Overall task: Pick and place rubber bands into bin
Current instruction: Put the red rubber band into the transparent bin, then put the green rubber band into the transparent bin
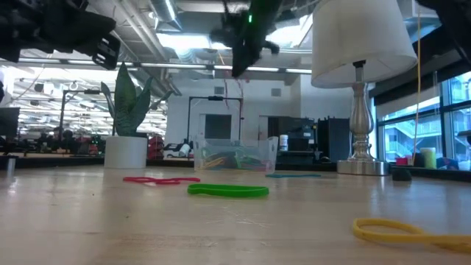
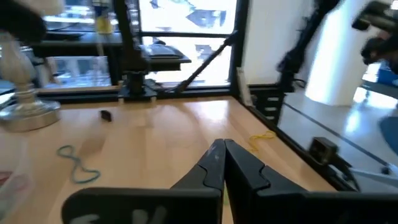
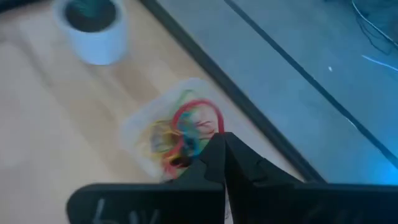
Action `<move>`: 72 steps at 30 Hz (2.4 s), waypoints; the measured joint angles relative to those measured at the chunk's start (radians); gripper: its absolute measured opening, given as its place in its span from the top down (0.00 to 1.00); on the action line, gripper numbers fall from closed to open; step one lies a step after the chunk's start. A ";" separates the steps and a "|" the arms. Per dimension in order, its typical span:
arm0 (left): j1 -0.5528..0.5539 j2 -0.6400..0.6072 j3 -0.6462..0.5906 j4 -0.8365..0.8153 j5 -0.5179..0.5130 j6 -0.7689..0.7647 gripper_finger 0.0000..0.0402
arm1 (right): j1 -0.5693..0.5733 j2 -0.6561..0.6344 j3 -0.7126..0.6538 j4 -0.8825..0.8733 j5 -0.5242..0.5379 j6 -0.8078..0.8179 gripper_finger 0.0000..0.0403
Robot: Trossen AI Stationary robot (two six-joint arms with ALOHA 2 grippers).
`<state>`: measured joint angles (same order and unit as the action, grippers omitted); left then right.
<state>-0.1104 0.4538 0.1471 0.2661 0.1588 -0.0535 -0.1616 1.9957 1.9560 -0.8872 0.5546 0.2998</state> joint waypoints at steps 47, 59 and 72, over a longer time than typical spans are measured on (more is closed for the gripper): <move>-0.036 0.079 0.055 -0.146 -0.093 -0.236 1.00 | 0.156 -0.161 -0.358 0.011 -0.142 0.211 0.85; -0.187 0.503 0.448 -0.474 -0.270 -0.077 1.00 | 0.458 -0.590 -1.017 0.359 -0.119 0.512 0.98; -0.207 1.041 0.867 -0.646 -0.328 -0.137 0.88 | 0.719 -0.867 -1.334 0.530 -0.112 0.526 0.98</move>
<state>-0.3173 1.4952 1.0140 -0.3803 -0.1694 -0.1901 0.5571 1.1285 0.6221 -0.3574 0.4424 0.8254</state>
